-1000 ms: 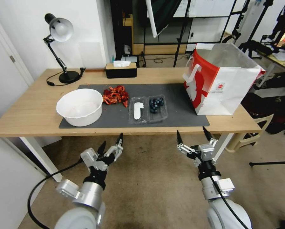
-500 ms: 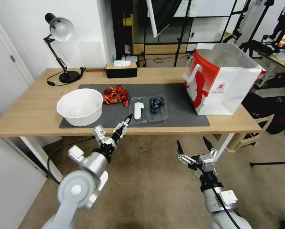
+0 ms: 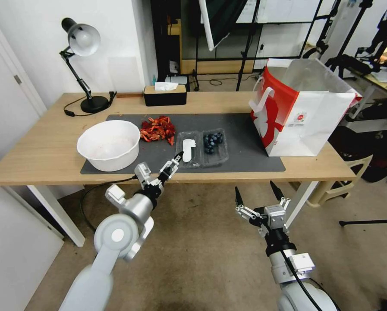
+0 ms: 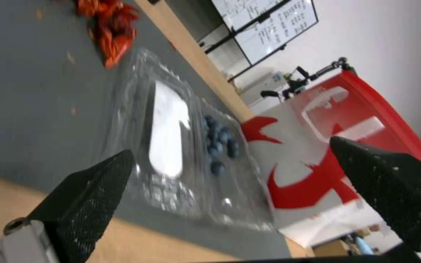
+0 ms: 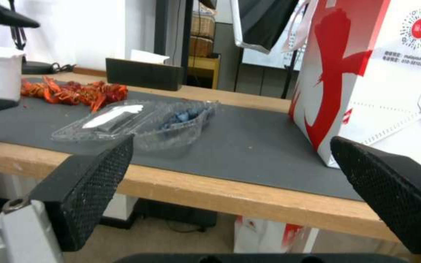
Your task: Close the takeout container lid, then place the container into the takeout bag.
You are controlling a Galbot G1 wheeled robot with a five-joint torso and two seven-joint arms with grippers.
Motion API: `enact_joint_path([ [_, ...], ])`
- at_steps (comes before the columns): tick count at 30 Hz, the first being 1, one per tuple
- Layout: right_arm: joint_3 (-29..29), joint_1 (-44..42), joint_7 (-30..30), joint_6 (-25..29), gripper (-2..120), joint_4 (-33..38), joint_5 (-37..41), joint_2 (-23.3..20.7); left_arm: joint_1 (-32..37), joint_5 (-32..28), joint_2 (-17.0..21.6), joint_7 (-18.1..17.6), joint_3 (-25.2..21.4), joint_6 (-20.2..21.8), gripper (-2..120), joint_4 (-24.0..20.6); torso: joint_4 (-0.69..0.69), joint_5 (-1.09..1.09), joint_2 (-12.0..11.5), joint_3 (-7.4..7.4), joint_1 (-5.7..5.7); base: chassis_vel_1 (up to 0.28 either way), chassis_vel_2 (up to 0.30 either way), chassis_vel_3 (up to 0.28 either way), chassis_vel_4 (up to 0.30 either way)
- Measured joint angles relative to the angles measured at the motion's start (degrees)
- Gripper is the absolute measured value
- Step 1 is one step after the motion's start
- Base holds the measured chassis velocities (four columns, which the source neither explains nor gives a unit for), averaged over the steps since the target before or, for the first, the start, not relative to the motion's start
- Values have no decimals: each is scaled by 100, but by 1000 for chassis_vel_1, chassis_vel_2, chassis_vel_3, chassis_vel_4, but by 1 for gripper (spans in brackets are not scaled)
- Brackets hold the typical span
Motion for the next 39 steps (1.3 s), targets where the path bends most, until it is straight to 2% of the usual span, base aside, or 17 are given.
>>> enact_joint_path([
  [6,3,-14,0,0,100,-48,-33,11,-444,88,44,-159,137,-80,100,319,0,0,0,0,0,0,0,0,0],
  [8,29,2,11,-29,100,-53,-41,25,-568,107,24,-467,208,-55,100,384,-1,1,0,0,0,0,0,0,0],
  [9,29,2,11,-29,100,-53,-41,25,-568,107,24,-467,208,-55,100,384,-1,1,0,0,0,0,0,0,0],
  [12,45,22,23,-44,100,-92,-54,33,-384,-7,-149,-765,377,-49,100,273,2,1,0,0,-1,0,0,0,0],
  [16,37,24,26,-58,100,-114,-77,55,-557,-137,-372,-1013,611,-116,100,270,-1,1,0,-1,-1,0,0,0,0],
  [23,44,-33,40,-59,100,-116,-96,71,-831,-258,-540,-1241,900,-138,100,416,-1,1,0,-1,-1,0,0,0,0],
  [39,68,-63,55,-64,100,-115,-102,74,-967,-372,-696,-1339,1208,-149,100,629,0,1,0,0,-1,0,0,0,0],
])
